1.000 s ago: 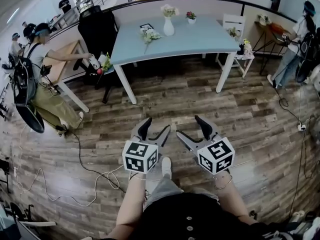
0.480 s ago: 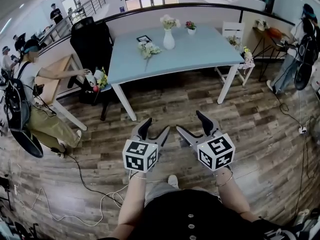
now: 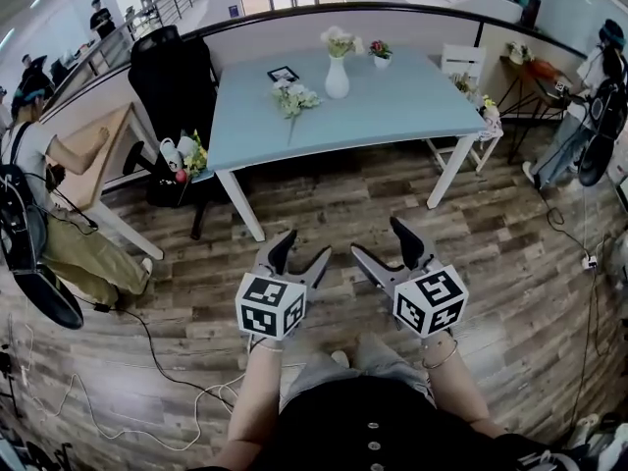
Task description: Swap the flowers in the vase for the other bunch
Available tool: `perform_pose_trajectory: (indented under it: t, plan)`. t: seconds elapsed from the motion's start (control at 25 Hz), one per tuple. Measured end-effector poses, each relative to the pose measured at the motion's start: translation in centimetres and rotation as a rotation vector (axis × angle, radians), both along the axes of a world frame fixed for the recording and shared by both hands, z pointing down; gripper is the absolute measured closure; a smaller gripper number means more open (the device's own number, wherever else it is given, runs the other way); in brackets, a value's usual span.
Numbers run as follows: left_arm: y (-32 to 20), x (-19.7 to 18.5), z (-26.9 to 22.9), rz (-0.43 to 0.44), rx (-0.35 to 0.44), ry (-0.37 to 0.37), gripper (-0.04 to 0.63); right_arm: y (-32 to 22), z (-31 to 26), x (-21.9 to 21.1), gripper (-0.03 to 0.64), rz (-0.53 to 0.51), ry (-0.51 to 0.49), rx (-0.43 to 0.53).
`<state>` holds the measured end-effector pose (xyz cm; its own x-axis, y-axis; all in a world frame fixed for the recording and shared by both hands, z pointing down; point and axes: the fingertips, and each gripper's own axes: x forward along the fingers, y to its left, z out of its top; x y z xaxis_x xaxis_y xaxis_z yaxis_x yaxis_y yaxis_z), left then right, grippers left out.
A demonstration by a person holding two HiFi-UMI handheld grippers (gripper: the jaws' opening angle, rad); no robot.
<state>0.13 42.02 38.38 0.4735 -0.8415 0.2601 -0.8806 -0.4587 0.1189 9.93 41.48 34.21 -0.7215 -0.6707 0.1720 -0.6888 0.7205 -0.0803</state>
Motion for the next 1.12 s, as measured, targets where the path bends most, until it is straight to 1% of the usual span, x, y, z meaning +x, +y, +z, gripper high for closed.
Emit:
perform_pose_trajectory:
  t: [0.16,0.32,0.48,0.68,0.96,1.12]
  plan:
    - [-1.4,-0.6,0.3,-0.008,-0.002,0.027,0.314,-1.7,0.5,-0.9,0.256,-0.01,0.013,-0.011]
    - [-3.3,-1.0,0.9,-0.007,-0.019,0.026,0.314,-4.2,1.3,-1.9,0.256,-0.017,0.005,-0.038]
    - [-6.0,-1.7,1.4,-0.016,-0.023,0.03,0.314,-7.6,1.9,-2.9,0.256,-0.027,0.012,-0.041]
    - [-10.9,-2.2,1.1,-0.019,-0.027,0.021,0.314,-13.0,1.6,-3.7,0.258,-0.047,0.002,-0.047]
    - [-18.7,-3.2,-0.2,-0.052,-0.001,0.033,0.314,-21.0,1.2,-4.2,0.259,-0.08,0.003,-0.053]
    - [-22.9,-3.4,-0.6,-0.078,0.009,0.037,0.314,-24.9,0.3,-4.4,0.284,-0.128,-0.014,-0.035]
